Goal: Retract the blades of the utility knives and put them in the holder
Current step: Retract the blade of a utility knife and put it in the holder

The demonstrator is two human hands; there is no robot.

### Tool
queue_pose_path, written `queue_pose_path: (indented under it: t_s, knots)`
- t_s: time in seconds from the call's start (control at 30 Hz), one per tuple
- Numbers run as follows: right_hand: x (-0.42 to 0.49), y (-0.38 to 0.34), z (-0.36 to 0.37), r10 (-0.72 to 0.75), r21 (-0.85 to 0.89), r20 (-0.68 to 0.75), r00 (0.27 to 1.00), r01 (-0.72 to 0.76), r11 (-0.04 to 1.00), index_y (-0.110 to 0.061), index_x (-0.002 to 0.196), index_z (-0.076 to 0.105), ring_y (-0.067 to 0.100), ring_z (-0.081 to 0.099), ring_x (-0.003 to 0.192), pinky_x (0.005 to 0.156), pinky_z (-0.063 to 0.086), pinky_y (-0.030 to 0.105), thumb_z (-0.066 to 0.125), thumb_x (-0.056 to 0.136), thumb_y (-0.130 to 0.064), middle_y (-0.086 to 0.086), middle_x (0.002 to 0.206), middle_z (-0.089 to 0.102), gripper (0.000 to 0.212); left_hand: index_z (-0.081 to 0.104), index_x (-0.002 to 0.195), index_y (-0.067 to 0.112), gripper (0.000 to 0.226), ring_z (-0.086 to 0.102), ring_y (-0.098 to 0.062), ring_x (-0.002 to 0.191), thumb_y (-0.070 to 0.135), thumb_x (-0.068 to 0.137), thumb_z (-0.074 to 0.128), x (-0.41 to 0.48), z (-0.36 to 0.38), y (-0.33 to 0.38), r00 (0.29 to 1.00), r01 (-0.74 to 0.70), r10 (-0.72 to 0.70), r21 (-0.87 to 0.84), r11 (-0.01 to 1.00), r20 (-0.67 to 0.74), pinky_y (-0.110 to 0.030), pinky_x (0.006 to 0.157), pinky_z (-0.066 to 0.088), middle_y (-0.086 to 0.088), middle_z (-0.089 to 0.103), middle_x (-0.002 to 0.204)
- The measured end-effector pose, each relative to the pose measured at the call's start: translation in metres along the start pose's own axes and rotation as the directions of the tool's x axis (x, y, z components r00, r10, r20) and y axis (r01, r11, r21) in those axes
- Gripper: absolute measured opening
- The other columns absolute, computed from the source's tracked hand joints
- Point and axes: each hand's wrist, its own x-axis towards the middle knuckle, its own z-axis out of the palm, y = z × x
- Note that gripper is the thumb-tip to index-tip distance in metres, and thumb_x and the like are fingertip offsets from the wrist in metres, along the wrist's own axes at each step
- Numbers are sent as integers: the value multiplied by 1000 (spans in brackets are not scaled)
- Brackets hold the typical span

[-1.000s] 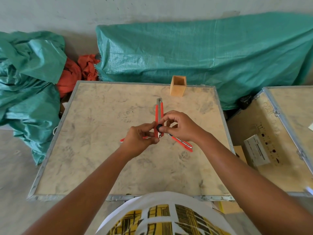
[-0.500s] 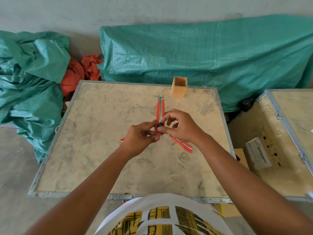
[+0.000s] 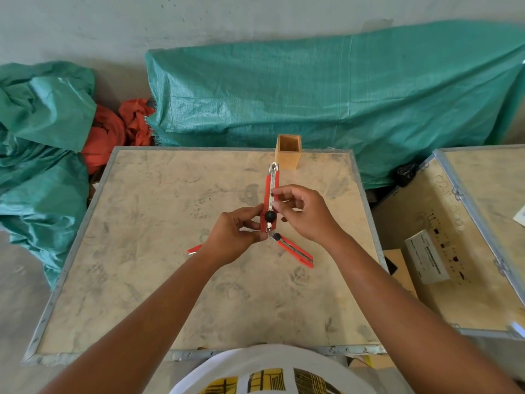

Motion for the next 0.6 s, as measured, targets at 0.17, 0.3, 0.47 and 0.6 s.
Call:
queue_pose_path:
  t_s: [0.17, 0.3, 0.47, 0.6]
  knots:
    - [44, 11, -24, 63, -39, -34, 997, -64, 997, -24, 124, 72, 16, 75, 92, 76, 65, 30, 73, 92, -11, 0, 126, 70, 35, 60, 133, 23, 66, 70, -10, 91, -2, 75, 80, 54, 6, 10, 997, -18, 11, 99, 995, 70, -10, 80, 54, 5, 70, 114]
    - [88, 21, -48, 87, 13, -94, 992, -86, 996, -21, 119, 74, 18, 77, 80, 72, 66, 34, 74, 89, -5, 2, 117, 73, 33, 60, 133, 21, 66, 69, -11, 92, -3, 75, 80, 112, 11, 15, 996, -6, -7, 140, 990, 90, -22, 86, 58, 5, 70, 112]
    - [156, 41, -72, 101, 40, -158, 982, -96, 995, -20, 117, 76, 22, 77, 87, 72, 65, 35, 77, 87, -5, 6, 116, 74, 33, 63, 131, 23, 66, 70, -9, 89, 0, 72, 83, 191, 15, 14, 999, -13, 4, 165, 986, 52, -27, 85, 57, 4, 71, 114]
    - [215, 67, -87, 79, 15, -232, 969, -78, 997, -31, 106, 77, 23, 75, 97, 82, 64, 44, 78, 86, -7, -3, 108, 76, 31, 65, 127, 25, 60, 69, -11, 88, 6, 73, 84, 254, 16, 10, 1000, 4, -8, 153, 988, 24, -29, 86, 56, 9, 71, 112]
